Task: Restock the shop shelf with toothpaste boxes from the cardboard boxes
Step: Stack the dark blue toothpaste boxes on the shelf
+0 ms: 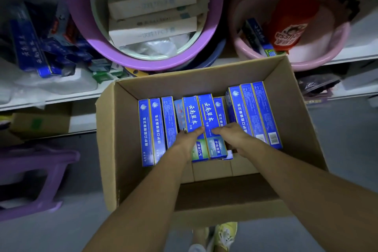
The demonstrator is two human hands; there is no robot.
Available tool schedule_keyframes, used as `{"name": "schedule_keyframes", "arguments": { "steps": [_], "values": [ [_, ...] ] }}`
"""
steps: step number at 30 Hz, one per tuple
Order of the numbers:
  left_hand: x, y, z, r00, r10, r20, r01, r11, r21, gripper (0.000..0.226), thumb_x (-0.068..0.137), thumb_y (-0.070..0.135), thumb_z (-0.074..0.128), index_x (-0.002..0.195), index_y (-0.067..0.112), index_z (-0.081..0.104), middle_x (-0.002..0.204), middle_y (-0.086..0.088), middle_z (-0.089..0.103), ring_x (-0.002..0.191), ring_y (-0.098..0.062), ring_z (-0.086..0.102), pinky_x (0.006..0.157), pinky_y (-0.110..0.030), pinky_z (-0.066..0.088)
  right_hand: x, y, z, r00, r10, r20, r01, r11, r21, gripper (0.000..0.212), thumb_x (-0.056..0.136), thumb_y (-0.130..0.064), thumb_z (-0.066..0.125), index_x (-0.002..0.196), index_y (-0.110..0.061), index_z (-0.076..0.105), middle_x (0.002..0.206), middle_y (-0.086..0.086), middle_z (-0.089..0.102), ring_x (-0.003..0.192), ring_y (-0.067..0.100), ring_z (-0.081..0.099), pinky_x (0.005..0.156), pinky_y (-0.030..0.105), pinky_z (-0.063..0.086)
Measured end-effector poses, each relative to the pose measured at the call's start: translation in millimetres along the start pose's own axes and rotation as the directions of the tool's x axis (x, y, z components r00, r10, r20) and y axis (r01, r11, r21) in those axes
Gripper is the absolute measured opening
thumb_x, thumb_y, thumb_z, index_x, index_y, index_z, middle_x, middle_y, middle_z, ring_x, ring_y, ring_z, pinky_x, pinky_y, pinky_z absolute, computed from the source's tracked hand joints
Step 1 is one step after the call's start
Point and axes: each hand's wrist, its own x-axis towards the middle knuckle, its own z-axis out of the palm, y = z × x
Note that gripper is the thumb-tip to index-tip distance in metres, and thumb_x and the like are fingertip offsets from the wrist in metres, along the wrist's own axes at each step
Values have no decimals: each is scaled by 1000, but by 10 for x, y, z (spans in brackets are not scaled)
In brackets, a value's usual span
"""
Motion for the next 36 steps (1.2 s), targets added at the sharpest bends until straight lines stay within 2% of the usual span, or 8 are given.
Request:
{"name": "schedule_keyframes", "arguments": {
  "steps": [2,7,14,20,24,29,33,36],
  "values": [
    [-130,19,-60,999,2,35,0,999,-42,49,79,31,79,117,13,54,102,-12,72,84,-28,72,80,-48,58,-126,-25,-35,999,-6,49,6,1000,8,21,87,-27,68,96,-9,60,86,7,70,73,20,69,63,29,56],
    [-660,117,-104,996,41,84,-29,990,-137,36,82,17,76,84,22,40,89,-9,68,78,-27,68,84,-50,55,-519,-170,-156,989,-29,142,38,998,-57,42,77,-29,78,110,-12,60,99,6,73,90,23,71,83,42,57],
    [-1486,325,-199,972,191,140,-164,969,-184,46,82,12,75,123,6,55,99,-10,72,66,-20,72,53,-33,57,-1363,-549,-316,975,-105,198,133,982,-136,42,70,-22,77,108,-20,58,98,7,73,86,24,70,66,33,55],
    [-2262,553,-346,924,360,128,-309,901,-303,48,83,12,71,127,3,55,106,-15,71,75,-23,72,69,-43,60,-2181,-974,-447,934,-330,140,352,919,-179,54,54,-18,72,105,-12,56,88,14,69,75,27,66,75,46,56],
    [-2780,722,-427,886,450,109,-378,839,-392,46,86,12,69,129,2,57,117,-20,67,95,-32,68,75,-45,59,-2678,-1218,-470,869,-484,100,495,848,-189,44,65,-9,72,106,-11,54,80,7,66,65,18,62,68,38,56],
    [-3448,970,-509,792,610,27,-528,707,-469,41,88,7,65,127,8,52,106,-15,68,82,-27,67,69,-40,59,-3371,-1532,-659,703,-704,102,698,655,-289,65,48,-28,67,110,-16,52,94,2,64,68,9,57,56,24,49],
    [-3978,1150,-609,698,716,-25,-647,614,-452,29,87,7,67,109,14,50,100,-13,64,91,-32,63,89,-53,52,-3889,-1811,-866,537,-827,165,825,474,-308,51,61,-7,75,107,-13,54,90,1,64,61,4,54,54,21,47],
    [-4318,1256,-753,645,762,-52,-694,556,-458,23,89,9,64,106,15,50,94,-7,65,81,-25,63,86,-51,52,-4191,-1968,-958,448,-868,214,864,358,-356,45,69,3,72,107,-14,52,83,-6,60,53,-5,51,51,13,43]
  ]
}}
